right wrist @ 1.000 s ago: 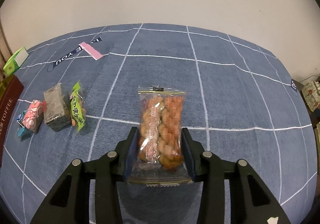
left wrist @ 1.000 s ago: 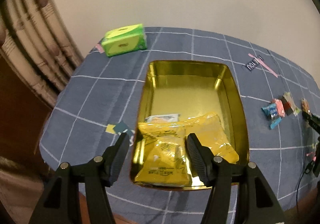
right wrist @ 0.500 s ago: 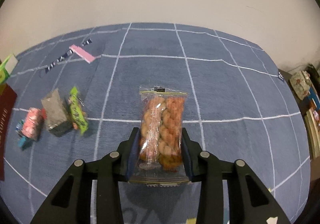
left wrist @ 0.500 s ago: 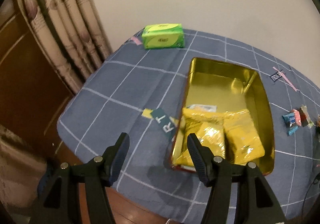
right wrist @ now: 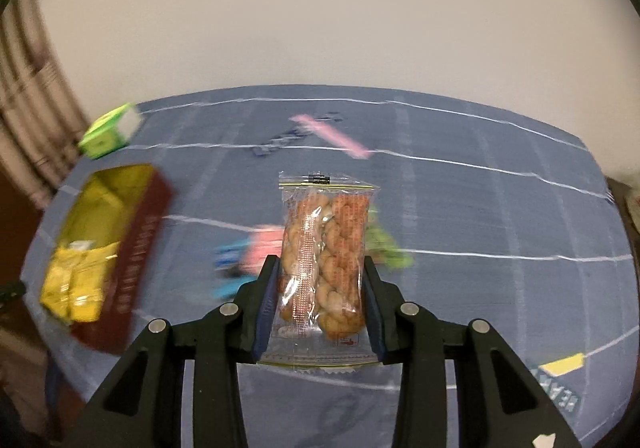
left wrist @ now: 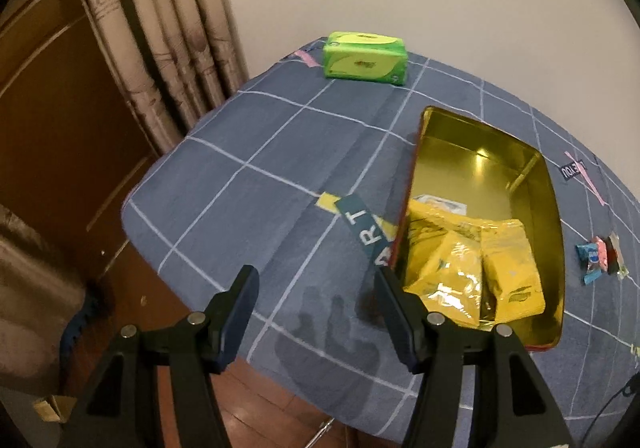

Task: Organize snacks
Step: 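Lower the twisted-snack bag into the gold tin and open the right gripper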

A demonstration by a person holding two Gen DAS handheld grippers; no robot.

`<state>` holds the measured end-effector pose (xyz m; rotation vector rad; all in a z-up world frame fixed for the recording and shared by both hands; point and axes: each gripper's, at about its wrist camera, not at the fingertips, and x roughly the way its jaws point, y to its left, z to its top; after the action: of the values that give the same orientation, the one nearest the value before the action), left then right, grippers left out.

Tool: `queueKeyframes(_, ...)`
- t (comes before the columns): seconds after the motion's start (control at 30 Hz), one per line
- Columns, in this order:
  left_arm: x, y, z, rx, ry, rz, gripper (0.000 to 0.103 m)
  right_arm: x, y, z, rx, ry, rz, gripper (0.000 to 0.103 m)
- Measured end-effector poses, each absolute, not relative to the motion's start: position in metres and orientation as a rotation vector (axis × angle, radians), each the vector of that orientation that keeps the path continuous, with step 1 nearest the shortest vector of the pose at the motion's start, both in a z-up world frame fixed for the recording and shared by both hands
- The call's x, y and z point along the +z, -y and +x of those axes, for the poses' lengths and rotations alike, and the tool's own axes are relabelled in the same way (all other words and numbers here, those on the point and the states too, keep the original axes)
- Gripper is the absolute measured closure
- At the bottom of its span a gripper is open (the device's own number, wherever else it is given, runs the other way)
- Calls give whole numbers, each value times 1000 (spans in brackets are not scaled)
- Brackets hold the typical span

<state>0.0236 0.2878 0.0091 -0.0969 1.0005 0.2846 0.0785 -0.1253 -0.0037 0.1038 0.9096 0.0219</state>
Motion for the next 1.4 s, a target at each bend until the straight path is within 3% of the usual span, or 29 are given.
queueKeyframes(0.33,8,-309,10,339,-1006,-159,42,8,-1,84,279,-931,42,68)
queueKeyframes(0.67,4,-310,11,348,-1024,-153,42,-17,-78,92,385,-1000,0,68)
queueKeyframes(1.4,-2,-311,12,353,-1056,-153,42,-47,-108,93,403,-1051,-10,67)
